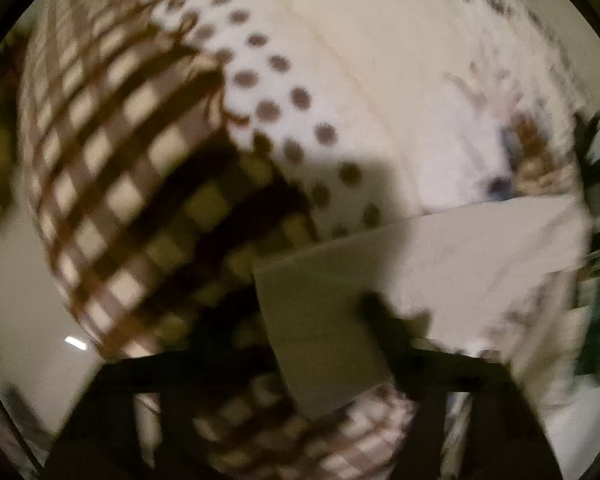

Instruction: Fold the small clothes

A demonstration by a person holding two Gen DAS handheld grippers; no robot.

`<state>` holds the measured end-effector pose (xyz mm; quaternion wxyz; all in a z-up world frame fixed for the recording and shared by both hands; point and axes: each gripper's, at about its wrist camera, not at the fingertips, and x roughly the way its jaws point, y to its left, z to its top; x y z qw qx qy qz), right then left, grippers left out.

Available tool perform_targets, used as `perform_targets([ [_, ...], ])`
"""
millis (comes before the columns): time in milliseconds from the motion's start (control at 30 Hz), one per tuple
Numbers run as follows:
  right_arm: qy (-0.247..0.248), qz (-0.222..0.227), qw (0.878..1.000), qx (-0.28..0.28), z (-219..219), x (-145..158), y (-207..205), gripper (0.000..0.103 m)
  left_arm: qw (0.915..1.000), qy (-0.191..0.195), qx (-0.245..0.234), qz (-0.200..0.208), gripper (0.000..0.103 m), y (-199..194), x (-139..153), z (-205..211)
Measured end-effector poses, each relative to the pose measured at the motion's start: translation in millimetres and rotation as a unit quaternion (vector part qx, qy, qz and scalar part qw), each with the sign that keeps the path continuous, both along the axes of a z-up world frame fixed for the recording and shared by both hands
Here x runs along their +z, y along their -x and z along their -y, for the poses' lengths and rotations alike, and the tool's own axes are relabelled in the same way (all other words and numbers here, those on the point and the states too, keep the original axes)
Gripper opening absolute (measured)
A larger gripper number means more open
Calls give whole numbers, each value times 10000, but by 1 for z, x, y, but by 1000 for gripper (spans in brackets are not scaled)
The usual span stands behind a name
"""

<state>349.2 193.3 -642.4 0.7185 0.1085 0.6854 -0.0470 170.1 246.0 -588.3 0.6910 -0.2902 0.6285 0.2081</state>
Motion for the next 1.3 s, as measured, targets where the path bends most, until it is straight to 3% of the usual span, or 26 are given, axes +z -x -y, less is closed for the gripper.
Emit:
perform_targets([
  [67, 8, -15, 9996, -290, 18, 0, 8, 63, 9980, -574, -245, 66, 8, 2, 13, 10],
  [133, 41, 10, 9991, -423, 27, 1, 19, 63, 9920, -1104, -551, 264, 6, 11, 33, 23],
  [267, 48, 34, 9986, -523, 56, 3, 29, 63, 9811, -1619, -877, 595, 1, 37, 69, 36],
  [400, 24, 98, 9978, -658, 95, 0, 21, 63, 9580, -2021, -1623, 1227, 1, 37, 121, 93],
  [467, -27, 92, 9969, -781, 125, 5, 20, 63, 9421, -1938, -2229, 1587, 1, 36, 143, 133],
  [533, -26, 84, 9956, -933, 148, 7, 36, 64, 9225, -1656, -2946, 1863, 1, 32, 157, 186],
  [600, 5, 58, 9944, -1057, 175, 10, 52, 63, 8872, -1403, -3843, 2133, 1, 42, 162, 253],
  [633, 26, 32, 9937, -1123, 185, 9, 60, 63, 8734, -1261, -4172, 2172, 1, 45, 160, 278],
  [733, 68, -87, 9906, -1364, 222, 7, 91, 63, 8224, -795, -5248, 2050, 1, 71, 134, 359],
  [800, 110, -162, 9888, -1480, 246, 5, 112, 63, 7931, -718, -5750, 1877, 1, 88, 114, 394],
  [867, 158, -192, 9874, -1565, 277, 3, 134, 63, 7747, -609, -6060, 1699, 1, 103, 96, 416],
  [900, 205, -248, 9861, -1631, 290, 2, 145, 63, 7700, -622, -6141, 1618, 1, 108, 87, 424],
  [1000, 119, -323, 9816, -1879, 330, -10, 181, 63, 7649, -533, -6292, 1274, 2, 110, 70, 435],
  [1033, 70, -318, 9812, -1903, 342, -12, 187, 63, 7677, -512, -6280, 1168, 4, 110, 67, 435],
  [1133, -239, -184, 9796, -1985, 380, -8, 215, 64, 7889, -131, -6074, 926, 7, 96, 64, 425],
  [1200, -455, -60, 9779, -2038, 397, -6, 230, 64, 8002, 30, -5931, 889, 39, 89, 71, 413],
  [1233, -579, 15, 9763, -2084, 410, -4, 240, 64, 8083, 107, -5825, 843, 74, 84, 74, 404],
  [1267, -650, 61, 9752, -2114, 423, -3, 243, 64, 8210, 213, -5643, 844, 85, 81, 79, 389],
  [1300, -769, 158, 9729, -2173, 437, 0, 253, 64, 8329, 298, -5455, 883, 85, 82, 83, 371],
])
